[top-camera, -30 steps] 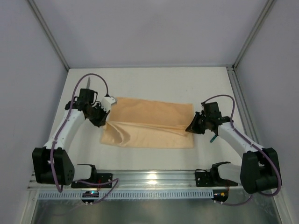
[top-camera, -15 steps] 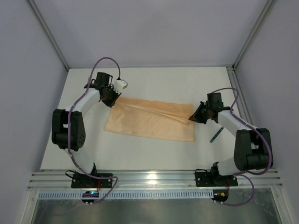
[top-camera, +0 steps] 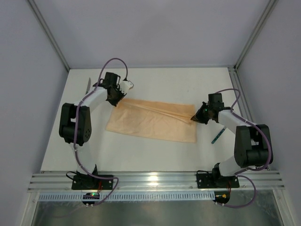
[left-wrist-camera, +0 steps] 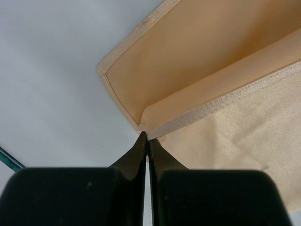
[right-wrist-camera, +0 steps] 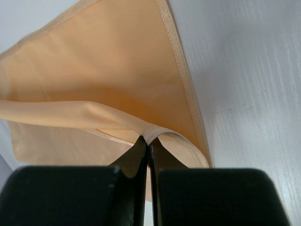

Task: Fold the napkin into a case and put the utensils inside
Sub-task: Fold and flatten the napkin at the center of the board.

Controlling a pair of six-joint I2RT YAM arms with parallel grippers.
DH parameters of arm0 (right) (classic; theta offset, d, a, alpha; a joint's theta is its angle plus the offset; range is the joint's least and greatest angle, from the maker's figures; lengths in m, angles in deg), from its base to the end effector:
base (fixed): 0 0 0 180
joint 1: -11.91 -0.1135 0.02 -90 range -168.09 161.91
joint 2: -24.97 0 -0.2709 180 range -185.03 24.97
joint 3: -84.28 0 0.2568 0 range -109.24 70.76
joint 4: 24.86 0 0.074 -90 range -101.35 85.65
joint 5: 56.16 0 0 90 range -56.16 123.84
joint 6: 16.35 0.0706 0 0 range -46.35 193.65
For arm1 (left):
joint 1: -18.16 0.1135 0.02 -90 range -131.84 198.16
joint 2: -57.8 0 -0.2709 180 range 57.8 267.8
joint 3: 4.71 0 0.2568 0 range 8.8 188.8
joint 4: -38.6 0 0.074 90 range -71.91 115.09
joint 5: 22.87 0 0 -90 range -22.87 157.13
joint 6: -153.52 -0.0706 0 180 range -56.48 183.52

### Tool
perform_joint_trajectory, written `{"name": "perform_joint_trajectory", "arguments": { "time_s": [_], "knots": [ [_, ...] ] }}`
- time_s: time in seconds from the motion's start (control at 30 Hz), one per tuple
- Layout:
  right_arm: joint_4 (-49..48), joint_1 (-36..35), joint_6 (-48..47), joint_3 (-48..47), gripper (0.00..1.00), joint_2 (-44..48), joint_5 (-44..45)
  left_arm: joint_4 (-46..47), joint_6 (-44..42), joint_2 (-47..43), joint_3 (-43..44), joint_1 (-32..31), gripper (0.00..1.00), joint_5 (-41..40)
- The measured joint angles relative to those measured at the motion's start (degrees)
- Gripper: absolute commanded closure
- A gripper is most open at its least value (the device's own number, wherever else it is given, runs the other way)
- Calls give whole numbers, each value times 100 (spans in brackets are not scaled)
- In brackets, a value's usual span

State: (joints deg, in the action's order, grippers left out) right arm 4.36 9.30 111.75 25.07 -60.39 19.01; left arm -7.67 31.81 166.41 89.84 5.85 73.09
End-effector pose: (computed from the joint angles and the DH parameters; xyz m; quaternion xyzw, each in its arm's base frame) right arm 0.3083 0.0321 0.1533 0.2520 0.9134 0.2182 0.2339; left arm 0.4156 -0.0982 0.1825 0.3741 0.8900 -0.0065 0.2605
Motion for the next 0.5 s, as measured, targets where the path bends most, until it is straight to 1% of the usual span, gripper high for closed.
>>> {"name": "perform_joint_trajectory", "arguments": {
  "time_s": [0.27,0.5],
  "knots": [
    [-179,9,153,-7,96,-393,111,133,-4,391,149,-52,94,-251],
    [-247,17,240,-13,96,-527,149,258,0,501,157,-96,94,-424]
  ]
}}
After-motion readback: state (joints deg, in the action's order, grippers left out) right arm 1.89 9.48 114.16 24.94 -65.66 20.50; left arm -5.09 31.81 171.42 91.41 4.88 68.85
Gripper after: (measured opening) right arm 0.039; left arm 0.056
